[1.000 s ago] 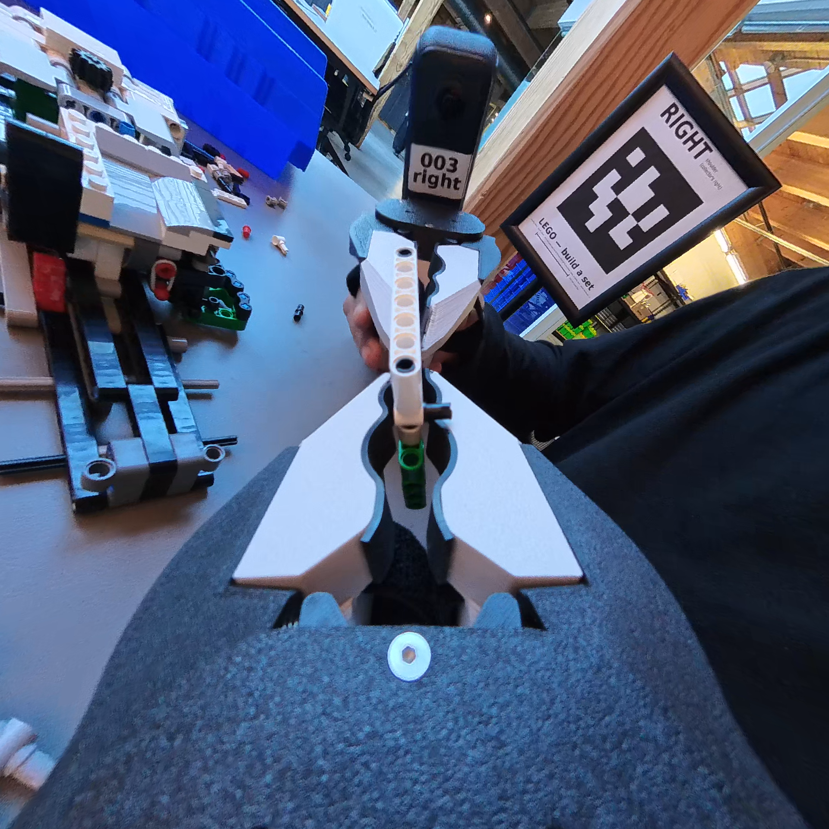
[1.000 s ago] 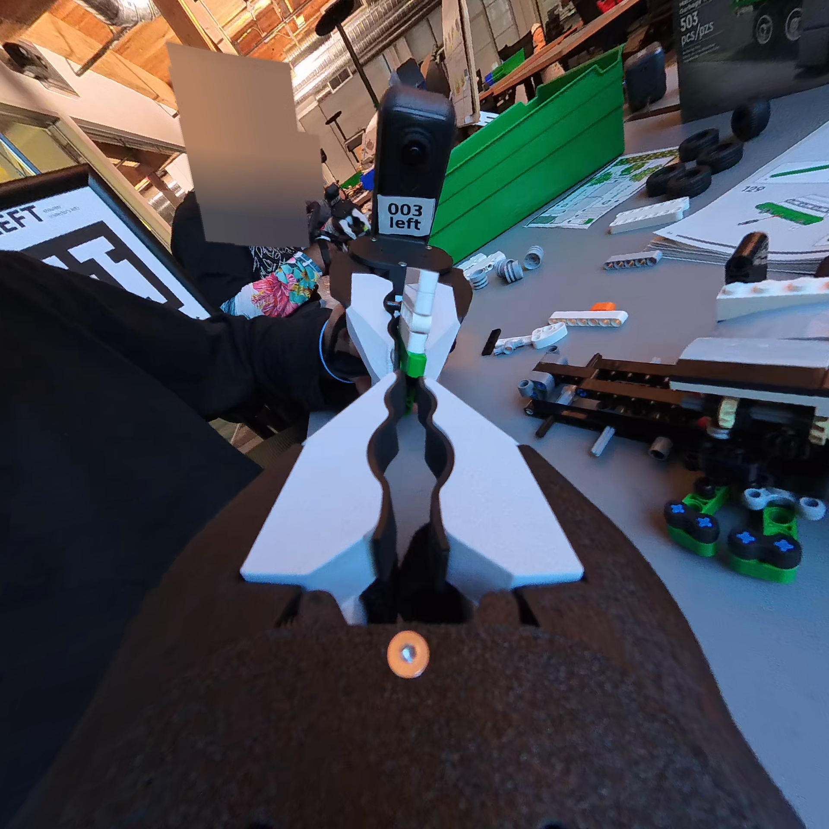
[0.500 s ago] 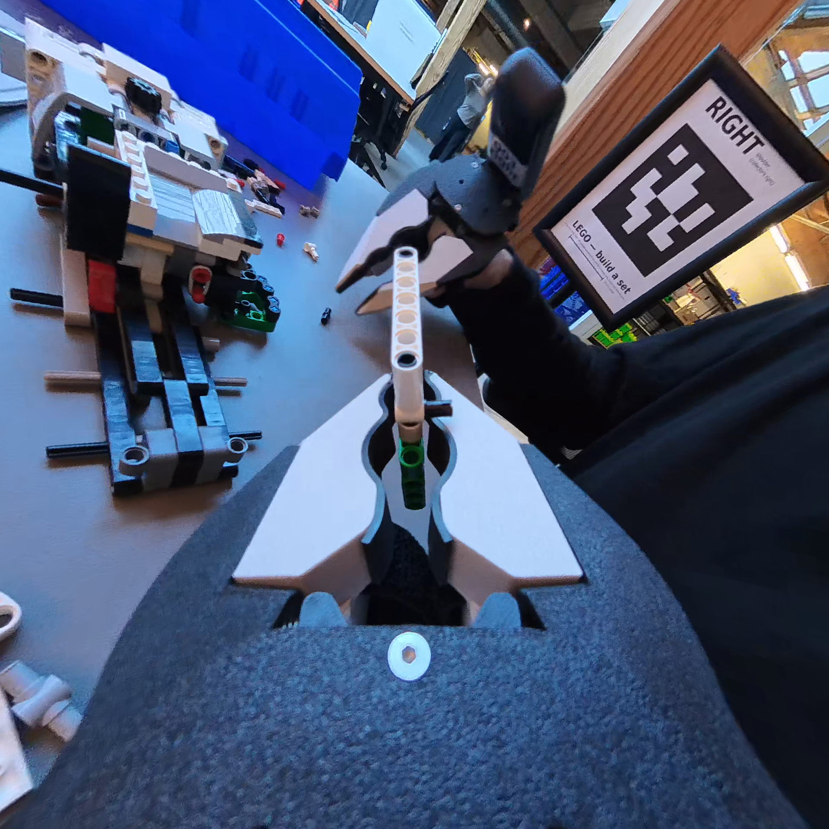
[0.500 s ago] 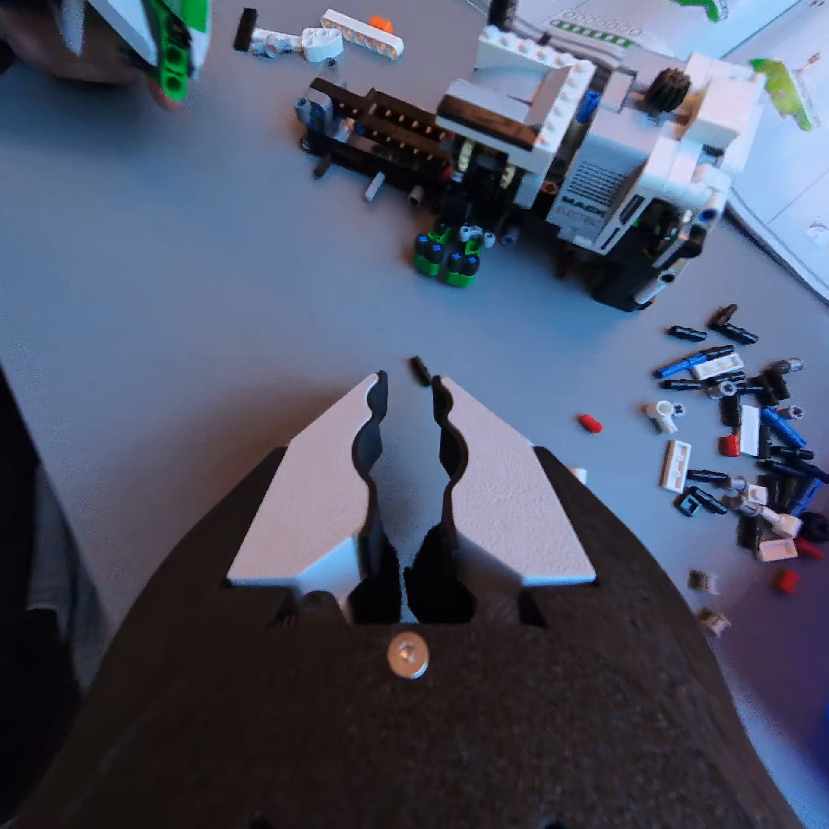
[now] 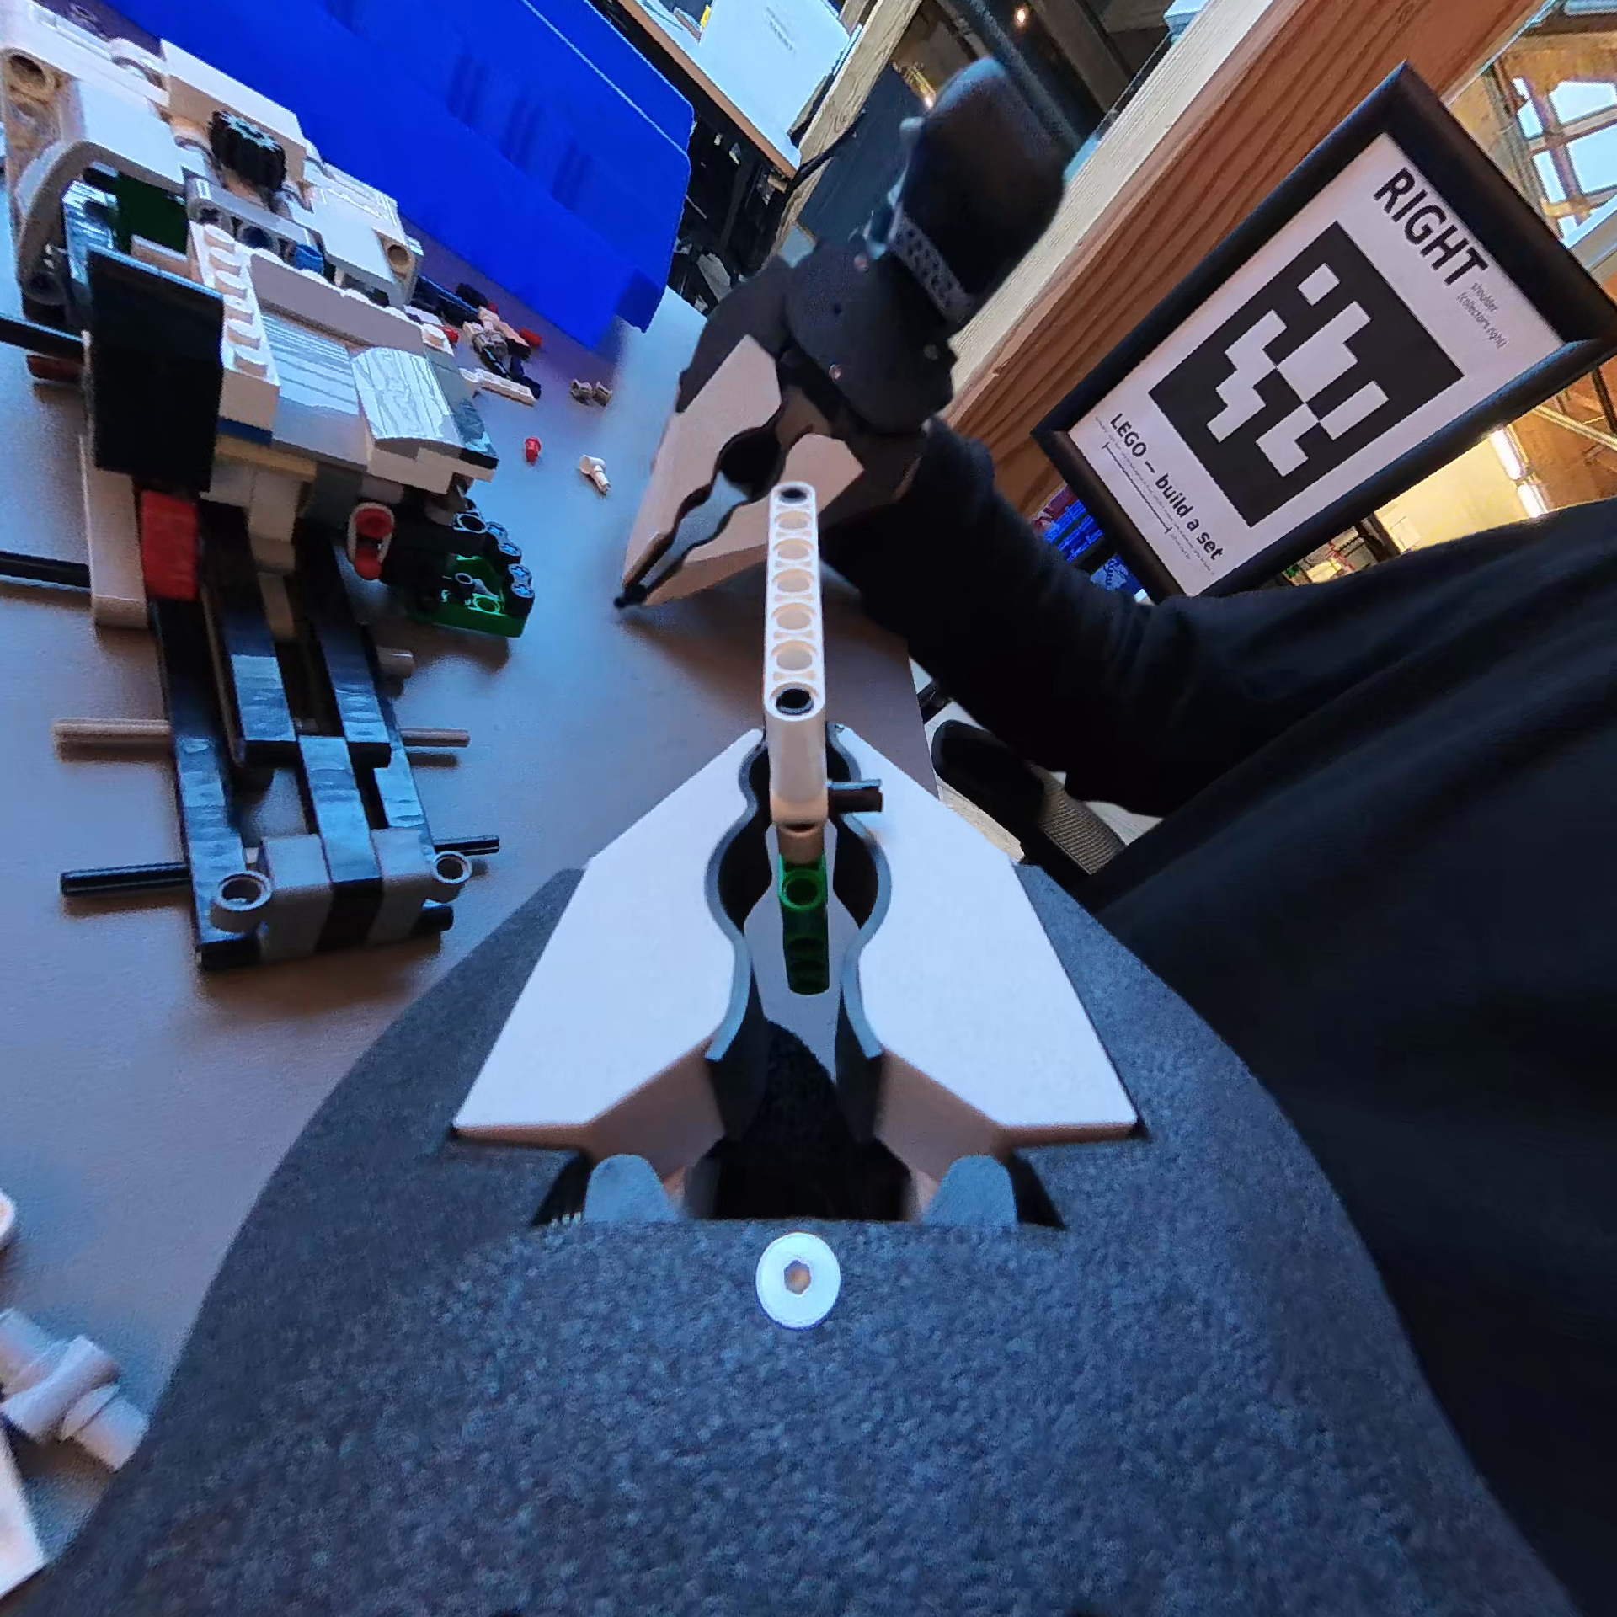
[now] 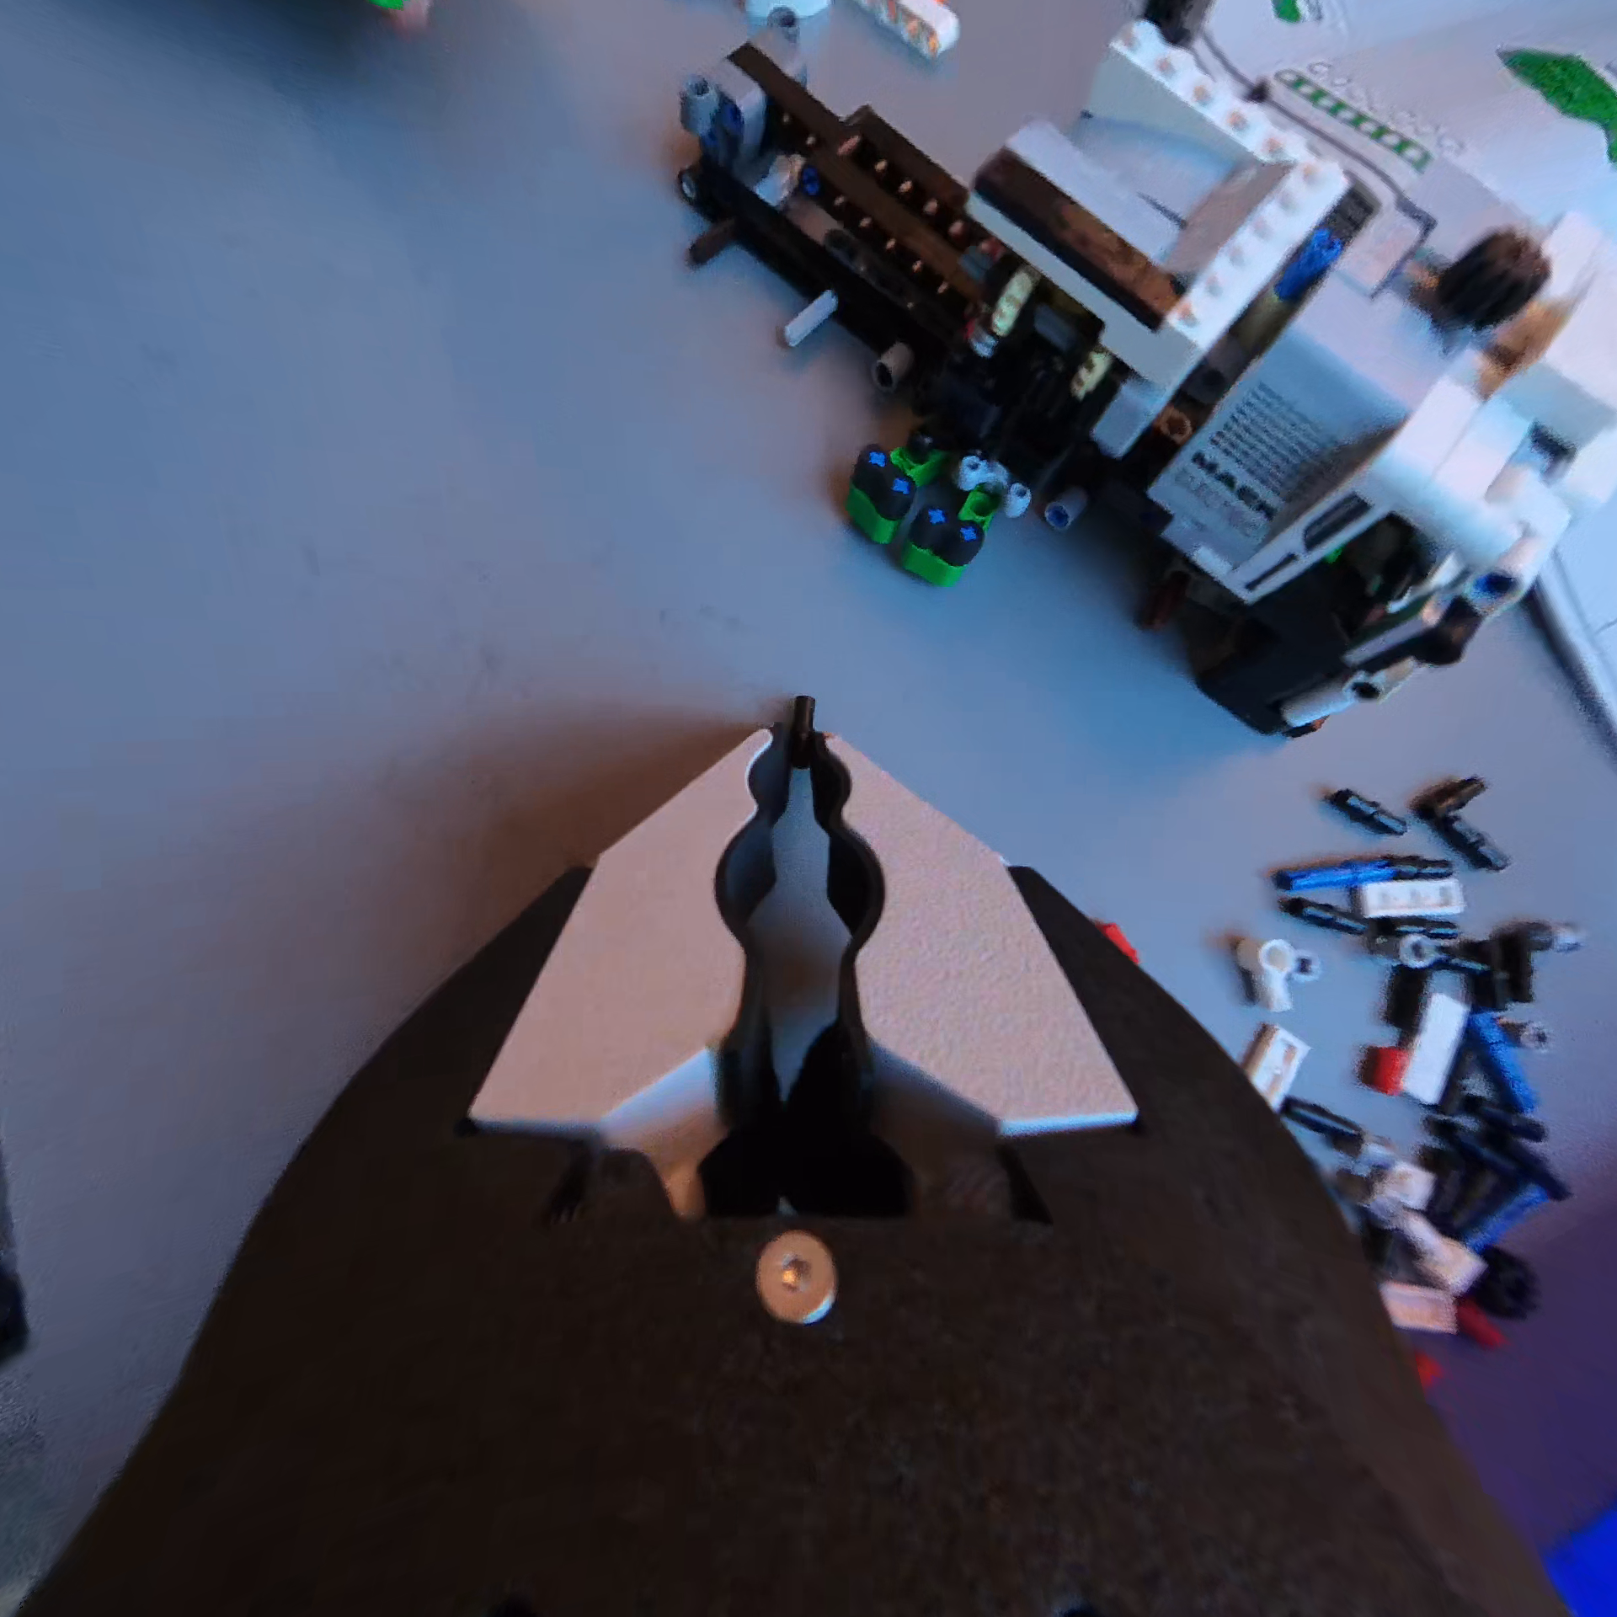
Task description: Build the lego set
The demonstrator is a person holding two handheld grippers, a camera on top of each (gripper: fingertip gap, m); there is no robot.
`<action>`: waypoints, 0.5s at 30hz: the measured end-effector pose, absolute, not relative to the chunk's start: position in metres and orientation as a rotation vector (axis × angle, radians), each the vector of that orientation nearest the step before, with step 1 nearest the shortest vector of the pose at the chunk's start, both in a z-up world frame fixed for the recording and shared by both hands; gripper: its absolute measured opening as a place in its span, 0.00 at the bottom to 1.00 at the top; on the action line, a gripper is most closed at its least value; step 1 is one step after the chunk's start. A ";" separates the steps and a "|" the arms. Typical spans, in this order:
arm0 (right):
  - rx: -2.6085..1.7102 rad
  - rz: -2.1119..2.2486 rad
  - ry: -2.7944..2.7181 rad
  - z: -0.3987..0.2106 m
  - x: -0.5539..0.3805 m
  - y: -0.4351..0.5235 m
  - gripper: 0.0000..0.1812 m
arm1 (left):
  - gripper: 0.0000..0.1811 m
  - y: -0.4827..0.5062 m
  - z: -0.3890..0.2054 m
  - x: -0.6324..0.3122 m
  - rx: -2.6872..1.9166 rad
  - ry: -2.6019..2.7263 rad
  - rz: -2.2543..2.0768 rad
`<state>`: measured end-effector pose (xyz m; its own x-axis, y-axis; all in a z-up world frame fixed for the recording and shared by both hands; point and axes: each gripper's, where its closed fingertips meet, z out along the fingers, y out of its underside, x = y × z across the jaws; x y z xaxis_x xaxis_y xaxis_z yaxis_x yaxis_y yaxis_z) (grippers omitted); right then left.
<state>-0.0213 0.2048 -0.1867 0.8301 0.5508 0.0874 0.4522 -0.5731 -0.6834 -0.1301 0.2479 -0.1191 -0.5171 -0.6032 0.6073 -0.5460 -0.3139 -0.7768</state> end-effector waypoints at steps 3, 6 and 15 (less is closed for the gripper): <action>-2.386 0.093 -0.874 -0.171 -0.012 0.196 0.02 | 0.04 0.248 -0.119 -0.130 -1.517 1.815 -1.994; -2.743 0.116 -1.051 -0.169 0.002 0.161 0.01 | 0.04 0.248 -0.119 -0.130 -1.514 1.811 -1.989; -3.442 -0.253 -1.377 -0.182 0.048 0.105 0.02 | 0.04 0.247 -0.119 -0.131 -1.494 1.826 -1.955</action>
<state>0.0485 0.1054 -0.1821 0.7389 0.6684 -0.0852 0.5945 -0.5873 0.5492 -0.1312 0.2466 -0.1193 -0.5224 -0.6299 0.5748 -0.5308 -0.2874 -0.7973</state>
